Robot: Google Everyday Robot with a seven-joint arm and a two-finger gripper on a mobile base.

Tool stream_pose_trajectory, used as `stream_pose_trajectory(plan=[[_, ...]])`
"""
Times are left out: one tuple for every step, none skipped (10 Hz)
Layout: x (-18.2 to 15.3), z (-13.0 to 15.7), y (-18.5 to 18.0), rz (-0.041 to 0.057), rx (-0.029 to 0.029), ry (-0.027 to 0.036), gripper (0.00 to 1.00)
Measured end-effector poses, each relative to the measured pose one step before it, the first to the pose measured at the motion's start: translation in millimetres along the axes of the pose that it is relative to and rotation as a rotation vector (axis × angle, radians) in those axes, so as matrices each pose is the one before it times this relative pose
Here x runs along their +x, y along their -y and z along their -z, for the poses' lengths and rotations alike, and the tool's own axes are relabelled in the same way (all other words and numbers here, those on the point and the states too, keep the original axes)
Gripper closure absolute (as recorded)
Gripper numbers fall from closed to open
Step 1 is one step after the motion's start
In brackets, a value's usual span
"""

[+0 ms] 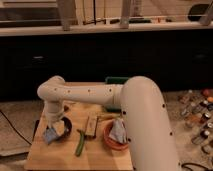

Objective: Wipe purple bowl with sponge

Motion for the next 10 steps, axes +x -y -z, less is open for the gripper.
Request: stream_pose_trajectory(plan=[[8.94, 0.94, -12.75, -0.03289, -0.00198, -0.00035, 0.96], [6.04, 2.51, -5.62, -0.02349, 0.00266, -0.00468, 0.96], [6.01, 5.35, -1.17, -0.01983, 0.00752, -0.01138, 0.96], [3.27, 5.86, 4.13, -0.0059, 0.01067, -0.00941, 0.96], [2.91, 5.99, 6.03, 0.00018, 0.0071, -0.01386, 0.96], [3.84, 7.22, 9.08, 0.00626, 0.00666, -0.01498, 0.96], [3.36, 6.3, 11.69, 0.0123, 0.00328, -0.01326, 0.96], [0.17, 3.06, 10.01, 0.01564, 0.00077, -0.00699, 0.96], [-1.09, 1.05, 9.61, 0.02068, -0.00491, -0.00675, 0.96], [-4.87, -0.27, 9.5, 0.02175, -0.00285, -0.00134, 0.96]])
